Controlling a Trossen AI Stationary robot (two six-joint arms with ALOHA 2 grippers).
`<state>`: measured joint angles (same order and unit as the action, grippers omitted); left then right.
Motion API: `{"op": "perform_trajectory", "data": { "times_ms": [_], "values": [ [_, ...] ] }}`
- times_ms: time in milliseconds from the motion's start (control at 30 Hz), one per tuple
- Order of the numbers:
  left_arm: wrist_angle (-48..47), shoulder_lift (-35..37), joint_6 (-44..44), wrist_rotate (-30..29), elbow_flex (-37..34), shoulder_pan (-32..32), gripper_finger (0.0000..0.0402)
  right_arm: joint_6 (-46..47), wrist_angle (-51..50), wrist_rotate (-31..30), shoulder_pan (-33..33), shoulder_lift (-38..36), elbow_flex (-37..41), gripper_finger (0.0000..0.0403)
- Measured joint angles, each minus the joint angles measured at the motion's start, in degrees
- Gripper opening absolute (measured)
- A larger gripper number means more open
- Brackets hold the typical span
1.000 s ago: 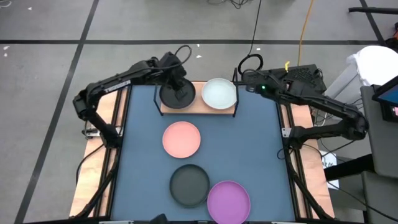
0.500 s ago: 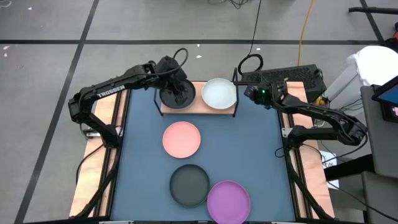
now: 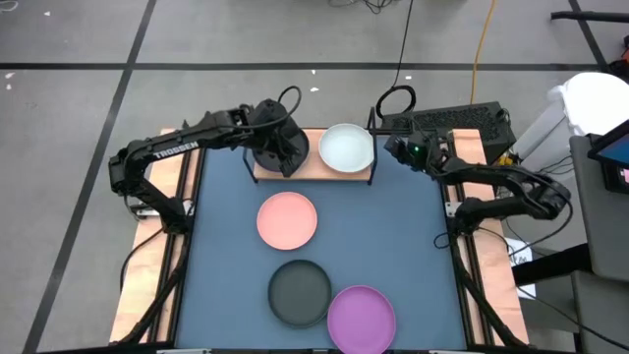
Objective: Place and stack plates onto a shelf
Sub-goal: Adjust the white plate on the shelf
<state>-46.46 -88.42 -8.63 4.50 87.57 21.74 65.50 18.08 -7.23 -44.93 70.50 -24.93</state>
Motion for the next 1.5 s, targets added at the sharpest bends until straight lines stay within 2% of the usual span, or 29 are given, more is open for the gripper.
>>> {"op": "perform_trajectory", "data": {
  "times_ms": [100, 600, 1500],
  "values": [
    [0.00, 0.00, -0.78, -0.03, 0.00, -0.58, 0.0076, -0.04, 5.47, 2.44, 0.00, 3.47, -0.09, 0.0000],
    [0.02, 0.00, -4.03, -2.06, 0.00, -4.09, 0.0076, 1.75, 9.00, 4.67, 1.98, 9.32, -0.09, 0.0000],
    [0.02, 0.00, -5.48, -3.69, 0.02, -4.66, 0.0076, 0.63, 12.00, 6.09, 3.90, 9.83, -0.09, 0.0000]
  ]
}}
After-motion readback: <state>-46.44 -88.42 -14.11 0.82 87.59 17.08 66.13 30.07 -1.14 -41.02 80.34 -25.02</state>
